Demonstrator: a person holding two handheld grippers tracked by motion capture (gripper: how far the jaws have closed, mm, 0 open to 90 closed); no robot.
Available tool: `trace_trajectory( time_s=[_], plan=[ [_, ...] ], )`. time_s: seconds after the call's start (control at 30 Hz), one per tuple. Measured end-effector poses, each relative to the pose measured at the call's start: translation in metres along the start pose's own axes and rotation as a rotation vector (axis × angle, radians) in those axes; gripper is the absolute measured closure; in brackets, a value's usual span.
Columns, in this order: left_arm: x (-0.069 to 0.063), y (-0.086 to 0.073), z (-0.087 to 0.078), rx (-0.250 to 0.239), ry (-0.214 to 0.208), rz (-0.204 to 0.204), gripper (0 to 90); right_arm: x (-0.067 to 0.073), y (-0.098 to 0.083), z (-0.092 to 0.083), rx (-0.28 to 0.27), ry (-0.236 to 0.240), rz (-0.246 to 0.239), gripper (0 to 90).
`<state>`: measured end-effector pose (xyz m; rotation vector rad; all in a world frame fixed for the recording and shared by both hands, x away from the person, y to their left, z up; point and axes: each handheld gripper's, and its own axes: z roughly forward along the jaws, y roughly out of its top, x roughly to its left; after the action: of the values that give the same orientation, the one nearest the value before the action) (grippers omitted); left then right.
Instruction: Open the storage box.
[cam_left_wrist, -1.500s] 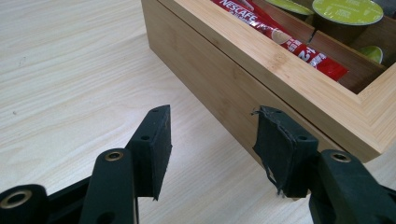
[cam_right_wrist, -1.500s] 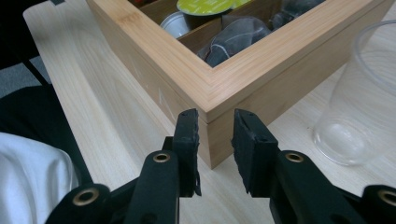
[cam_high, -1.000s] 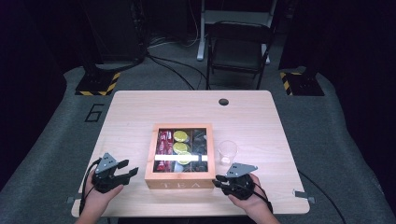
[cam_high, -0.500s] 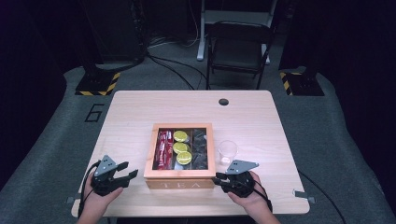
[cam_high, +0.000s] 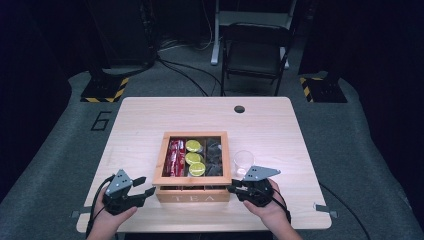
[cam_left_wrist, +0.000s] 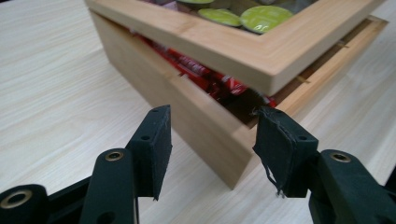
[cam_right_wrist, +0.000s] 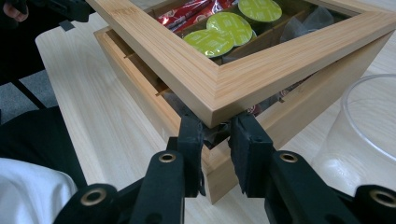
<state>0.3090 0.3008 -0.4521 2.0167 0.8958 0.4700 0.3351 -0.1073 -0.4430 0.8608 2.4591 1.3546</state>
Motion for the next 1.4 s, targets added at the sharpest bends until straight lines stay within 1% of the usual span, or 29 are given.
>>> trace_trajectory(
  time_s=[0.03,0.07,0.17,0.2,0.27,0.3,0.33,0.37,0.4,0.43,0.5,0.53,0.57,0.6,0.63,0.67,0.7,0.73,0.77,0.9,0.93,0.97,1.07,1.13,1.17,1.2,1.3,1.37,1.4],
  plan=[
    [-0.002,0.001,0.001,-0.011,0.005,0.002,45.7,0.000,0.000,0.000,0.000,-0.002,0.000,73.9],
    [-0.003,0.003,0.000,-0.005,-0.002,0.007,45.8,0.000,0.001,0.000,-0.001,-0.002,0.000,73.9],
    [-0.005,0.005,0.002,-0.012,-0.002,0.008,46.6,0.000,0.002,0.000,0.002,-0.005,0.001,74.0],
    [-0.006,0.006,0.003,-0.020,0.007,0.007,47.5,0.000,0.002,0.000,-0.002,-0.007,0.001,74.0],
    [-0.005,0.008,0.003,-0.013,0.004,0.013,48.8,0.000,0.002,0.000,0.000,-0.006,0.000,74.0],
    [-0.006,0.010,0.003,-0.011,0.010,0.015,49.6,0.000,0.002,0.000,-0.001,-0.006,-0.002,73.9],
    [-0.006,0.011,0.005,-0.021,0.024,0.007,50.3,0.000,0.002,0.000,-0.001,-0.006,-0.006,73.9],
    [-0.006,0.012,0.004,-0.009,0.018,0.012,50.5,0.000,0.003,0.000,0.002,-0.006,-0.004,74.0],
    [-0.007,0.013,0.005,-0.020,0.032,0.011,50.5,0.000,0.003,0.000,0.000,-0.004,-0.004,74.1],
    [-0.007,0.014,0.006,-0.022,0.034,0.013,50.6,0.000,0.003,0.000,0.002,-0.005,0.001,74.1],
    [-0.008,0.016,0.004,-0.012,0.022,0.022,50.7,0.000,0.004,-0.001,-0.002,-0.006,-0.002,74.0],
    [-0.009,0.017,0.005,-0.021,0.028,0.021,50.7,0.000,0.005,-0.001,0.001,-0.011,-0.001,73.9],
    [-0.009,0.018,0.004,-0.025,0.027,0.026,50.7,0.000,0.006,-0.002,-0.002,-0.011,-0.010,73.2],
    [-0.009,0.019,0.003,-0.018,0.023,0.024,50.7,0.000,0.007,-0.002,-0.002,-0.018,-0.010,71.5],
    [-0.009,0.021,0.003,-0.028,0.026,0.020,50.7,0.000,0.008,-0.002,-0.011,-0.026,-0.010,70.3],
    [-0.008,0.022,0.002,-0.025,0.015,0.018,50.6,0.001,0.009,-0.003,-0.011,-0.029,-0.007,69.3],
    [-0.008,0.023,0.001,-0.026,0.010,0.019,50.6,0.000,0.009,-0.003,-0.016,-0.031,-0.017,67.8],
    [-0.008,0.024,0.002,-0.036,0.007,0.017,50.7,0.000,0.011,-0.004,-0.018,-0.041,-0.007,65.3],
    [-0.007,0.025,0.002,-0.034,-0.015,0.013,50.8,0.000,0.012,-0.004,-0.018,-0.043,-0.005,64.0],
    [-0.008,0.028,0.002,-0.032,-0.007,0.026,50.5,0.001,0.015,-0.004,-0.017,-0.072,-0.023,58.9],
    [-0.007,0.029,0.001,-0.033,-0.006,0.030,50.5,0.001,0.015,-0.004,-0.018,-0.075,-0.020,57.2],
    [-0.007,0.030,0.001,-0.035,-0.005,0.032,50.6,0.000,0.016,-0.005,-0.021,-0.069,-0.030,56.5],
    [-0.007,0.033,-0.001,-0.039,0.002,0.036,50.7,0.001,0.019,-0.006,-0.027,-0.086,-0.030,55.6],
    [-0.007,0.036,-0.002,-0.045,0.004,0.034,50.7,0.000,0.021,-0.006,-0.036,-0.093,-0.042,54.2],
    [-0.006,0.038,-0.003,-0.044,0.003,0.034,50.6,0.001,0.023,-0.006,-0.042,-0.102,-0.031,54.1],
    [-0.006,0.039,-0.003,-0.051,0.008,0.033,50.6,0.001,0.024,-0.007,-0.047,-0.096,-0.037,53.7],
    [-0.005,0.043,-0.004,-0.050,0.007,0.034,50.5,0.003,0.028,-0.007,-0.056,-0.114,-0.038,52.0],
    [-0.005,0.045,-0.005,-0.059,0.006,0.019,50.5,0.003,0.030,-0.008,-0.062,-0.117,-0.040,52.0],
    [-0.004,0.046,-0.005,-0.058,0.002,0.014,50.5,0.003,0.031,-0.009,-0.063,-0.125,-0.032,52.0]
  ],
)
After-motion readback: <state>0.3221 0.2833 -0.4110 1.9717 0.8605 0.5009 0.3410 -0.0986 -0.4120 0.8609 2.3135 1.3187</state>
